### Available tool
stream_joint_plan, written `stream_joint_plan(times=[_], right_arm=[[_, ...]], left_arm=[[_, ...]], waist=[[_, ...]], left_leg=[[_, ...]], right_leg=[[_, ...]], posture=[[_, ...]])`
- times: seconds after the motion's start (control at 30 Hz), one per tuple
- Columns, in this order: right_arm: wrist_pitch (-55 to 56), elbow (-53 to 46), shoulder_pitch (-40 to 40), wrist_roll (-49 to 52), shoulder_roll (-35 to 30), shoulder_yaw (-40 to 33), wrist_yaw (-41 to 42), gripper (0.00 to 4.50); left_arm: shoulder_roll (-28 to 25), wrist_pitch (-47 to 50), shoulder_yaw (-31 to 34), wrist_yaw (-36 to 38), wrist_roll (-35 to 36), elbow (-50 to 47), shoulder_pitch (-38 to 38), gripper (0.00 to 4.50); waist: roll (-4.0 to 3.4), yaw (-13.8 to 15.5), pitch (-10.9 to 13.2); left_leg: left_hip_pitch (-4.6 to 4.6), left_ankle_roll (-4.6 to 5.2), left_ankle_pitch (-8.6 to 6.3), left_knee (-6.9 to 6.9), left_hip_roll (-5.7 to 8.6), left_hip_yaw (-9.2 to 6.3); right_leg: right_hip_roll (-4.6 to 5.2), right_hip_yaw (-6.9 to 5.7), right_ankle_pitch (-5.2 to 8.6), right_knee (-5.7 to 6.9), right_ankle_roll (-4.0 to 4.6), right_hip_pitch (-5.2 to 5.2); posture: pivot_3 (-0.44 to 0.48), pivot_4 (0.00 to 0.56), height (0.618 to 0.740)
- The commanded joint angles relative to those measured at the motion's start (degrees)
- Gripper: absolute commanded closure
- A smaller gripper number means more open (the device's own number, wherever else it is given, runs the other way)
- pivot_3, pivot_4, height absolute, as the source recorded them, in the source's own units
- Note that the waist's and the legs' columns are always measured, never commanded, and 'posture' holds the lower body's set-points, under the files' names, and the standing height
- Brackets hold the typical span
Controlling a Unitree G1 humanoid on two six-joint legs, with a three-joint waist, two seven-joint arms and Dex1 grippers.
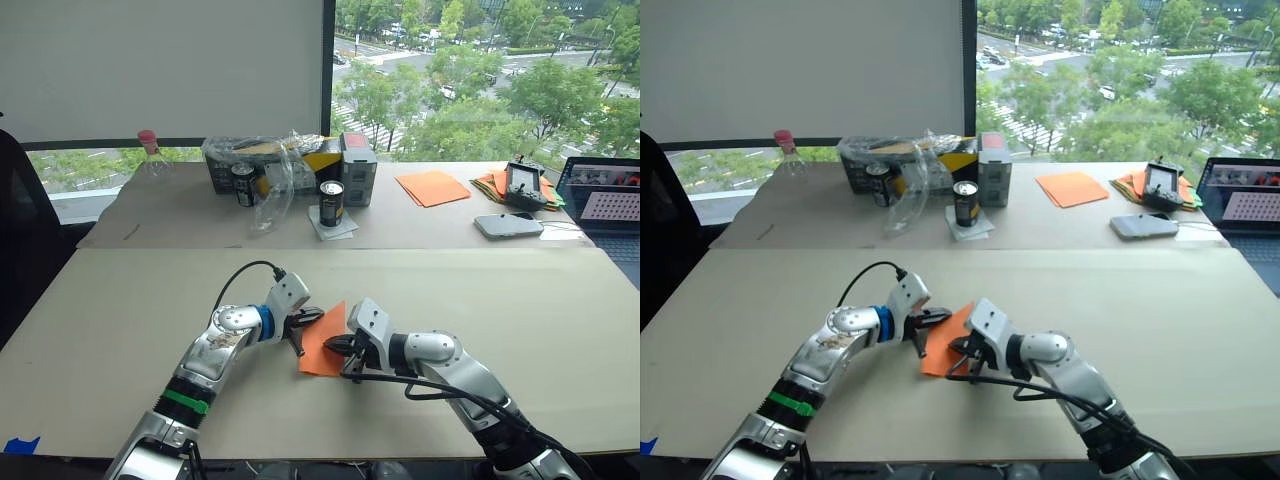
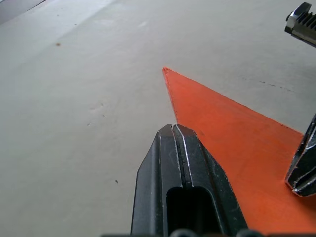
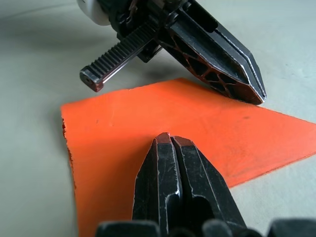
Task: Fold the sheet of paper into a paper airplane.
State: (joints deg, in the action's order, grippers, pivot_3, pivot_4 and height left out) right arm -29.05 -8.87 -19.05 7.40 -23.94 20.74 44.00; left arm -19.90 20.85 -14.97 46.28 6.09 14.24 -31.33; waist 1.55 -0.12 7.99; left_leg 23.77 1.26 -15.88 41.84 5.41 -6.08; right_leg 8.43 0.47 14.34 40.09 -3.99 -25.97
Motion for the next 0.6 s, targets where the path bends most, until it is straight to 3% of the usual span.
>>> stream_joint_plan(times=[0.03, 0.6], right_arm=[[-3.09, 1.36, 1.77, -1.77, -1.19, 0.24, -1.41, 4.5], [-5.31, -0.98, 3.93, -1.26, -0.89, -0.91, -4.95, 4.5]], left_arm=[[2.0, -3.47, -1.03, 1.08, -1.0, 4.37, -3.17, 4.48], [8.62, -15.26, 1.1, 3.03, -2.07, 21.34, -13.6, 4.48]], waist=[[0.0, 0.03, 0.0], [0.03, 0.61, 0.0]], left_leg=[[0.01, 0.0, 0.0, 0.0, 0.01, 0.0], [0.07, 0.01, 0.0, 0.02, 0.02, 0.0]], right_leg=[[0.0, 0.0, 0.0, 0.0, 0.0, 0.0], [0.01, 0.0, 0.0, -0.01, -0.02, -0.04]], posture=[[0.0, 0.15, 0.67], [0.0, 0.15, 0.67]])
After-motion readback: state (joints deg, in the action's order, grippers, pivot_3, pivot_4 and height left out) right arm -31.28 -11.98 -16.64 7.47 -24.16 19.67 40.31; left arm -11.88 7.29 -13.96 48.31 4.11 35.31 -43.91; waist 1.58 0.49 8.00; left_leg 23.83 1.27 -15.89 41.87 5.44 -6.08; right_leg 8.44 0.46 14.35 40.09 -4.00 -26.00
